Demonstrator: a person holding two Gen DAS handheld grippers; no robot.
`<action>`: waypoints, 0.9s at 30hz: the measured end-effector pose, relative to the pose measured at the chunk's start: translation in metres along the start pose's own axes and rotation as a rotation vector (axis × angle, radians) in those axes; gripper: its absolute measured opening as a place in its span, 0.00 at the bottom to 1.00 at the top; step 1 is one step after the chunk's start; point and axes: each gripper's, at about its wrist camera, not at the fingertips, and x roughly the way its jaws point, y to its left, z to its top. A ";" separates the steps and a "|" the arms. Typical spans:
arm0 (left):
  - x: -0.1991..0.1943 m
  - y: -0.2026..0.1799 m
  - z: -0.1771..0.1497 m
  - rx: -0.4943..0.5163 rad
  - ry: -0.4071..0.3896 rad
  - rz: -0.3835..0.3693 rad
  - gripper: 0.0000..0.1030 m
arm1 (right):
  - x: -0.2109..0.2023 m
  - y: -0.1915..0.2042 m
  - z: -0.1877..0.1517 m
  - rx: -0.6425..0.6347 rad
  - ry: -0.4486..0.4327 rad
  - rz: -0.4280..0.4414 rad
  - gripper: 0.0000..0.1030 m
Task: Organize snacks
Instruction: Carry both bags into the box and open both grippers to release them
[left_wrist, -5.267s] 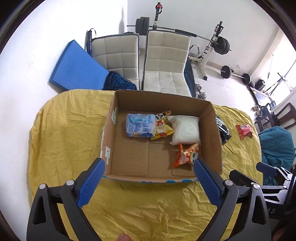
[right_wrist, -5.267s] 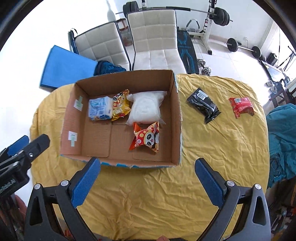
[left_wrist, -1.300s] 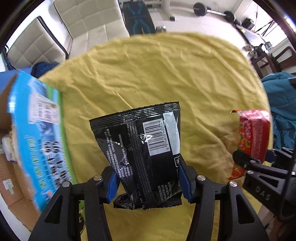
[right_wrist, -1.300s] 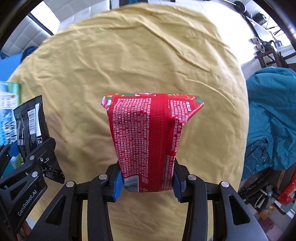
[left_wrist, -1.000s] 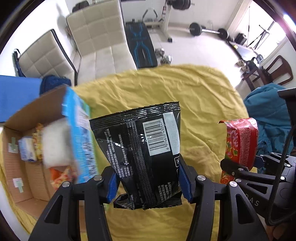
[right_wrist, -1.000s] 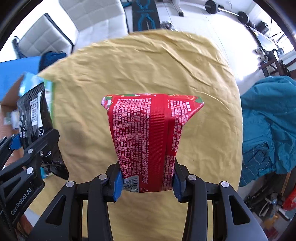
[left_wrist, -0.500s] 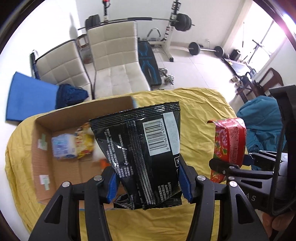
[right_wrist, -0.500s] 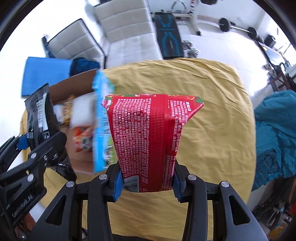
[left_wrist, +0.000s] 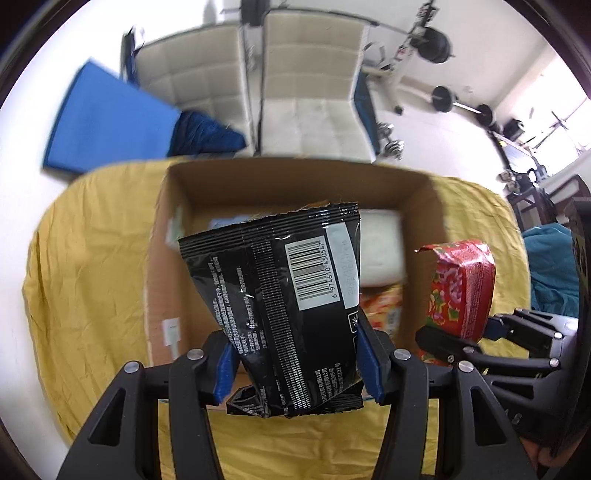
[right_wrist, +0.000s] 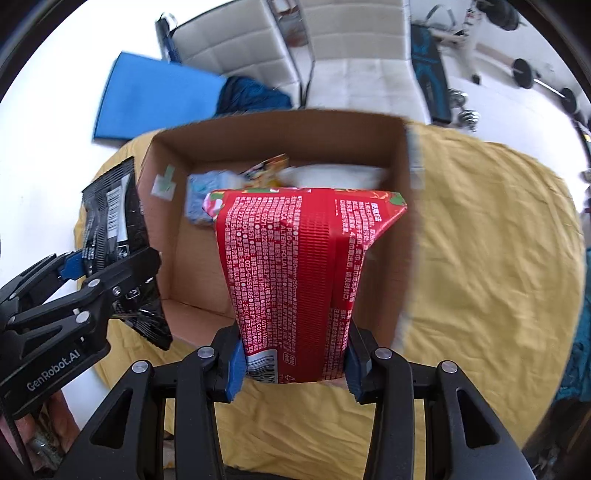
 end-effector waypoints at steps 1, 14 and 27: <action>0.011 0.012 0.002 -0.015 0.026 -0.011 0.50 | 0.014 0.007 0.004 -0.002 0.019 0.008 0.44; 0.091 0.048 -0.005 -0.053 0.207 -0.049 0.51 | 0.125 0.028 0.014 0.010 0.180 0.009 0.44; 0.126 0.031 -0.009 -0.002 0.308 -0.065 0.52 | 0.161 0.018 0.005 0.022 0.240 -0.009 0.46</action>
